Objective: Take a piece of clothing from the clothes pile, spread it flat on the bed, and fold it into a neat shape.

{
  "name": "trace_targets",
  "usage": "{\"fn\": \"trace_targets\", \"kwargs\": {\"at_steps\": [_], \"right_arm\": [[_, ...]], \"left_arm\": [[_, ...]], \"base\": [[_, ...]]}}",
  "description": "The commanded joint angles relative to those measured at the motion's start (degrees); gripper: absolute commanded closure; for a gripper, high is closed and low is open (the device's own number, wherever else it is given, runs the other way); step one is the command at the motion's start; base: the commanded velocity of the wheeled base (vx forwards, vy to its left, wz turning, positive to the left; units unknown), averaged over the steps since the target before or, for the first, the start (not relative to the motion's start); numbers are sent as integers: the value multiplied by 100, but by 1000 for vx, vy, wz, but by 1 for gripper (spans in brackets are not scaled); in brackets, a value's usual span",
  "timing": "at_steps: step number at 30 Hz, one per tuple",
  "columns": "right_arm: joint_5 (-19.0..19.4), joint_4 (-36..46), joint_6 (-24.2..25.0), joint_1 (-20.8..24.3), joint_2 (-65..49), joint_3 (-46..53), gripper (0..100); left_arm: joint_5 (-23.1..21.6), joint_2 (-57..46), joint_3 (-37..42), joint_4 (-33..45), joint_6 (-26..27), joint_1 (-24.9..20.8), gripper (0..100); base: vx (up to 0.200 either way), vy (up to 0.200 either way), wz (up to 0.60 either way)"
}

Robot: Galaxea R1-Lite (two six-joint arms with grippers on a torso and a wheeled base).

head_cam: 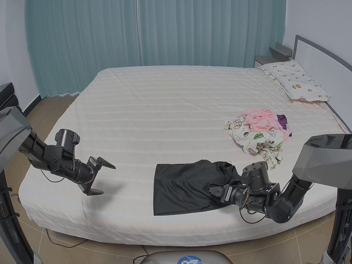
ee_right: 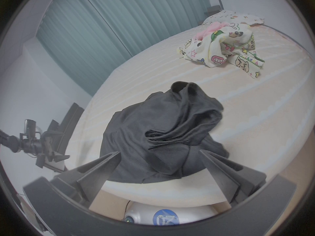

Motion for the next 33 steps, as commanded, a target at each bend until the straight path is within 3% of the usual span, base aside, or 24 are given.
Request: {"fn": "trace_targets", "kwargs": {"at_steps": [1,15,16,24,28,33], "right_arm": [[-358,479,-4,58,69,-596,0],[-665,1076,-21,58,561,-1167,0],[-674,1182,-39,58,588,-1220,100],[-683,1331,-145,-4,368,-948,100],[-674,1279,-136,-188,104,-631,100],[-375,1261,-136,-610,-177,-139,100]], "left_arm": [[26,-2,6,-2,7,-6,0],[35,6,6,-2,7,-6,0],[35,6,6,-2,7,-6,0],[35,6,6,-2,7,-6,0],[35,6,6,-2,7,-6,0],[44,15,6,-2,7,-6,0]], "base": [[0,0,0],[0,0,0],[0,0,0],[0,0,0],[0,0,0],[0,0,0]]}}
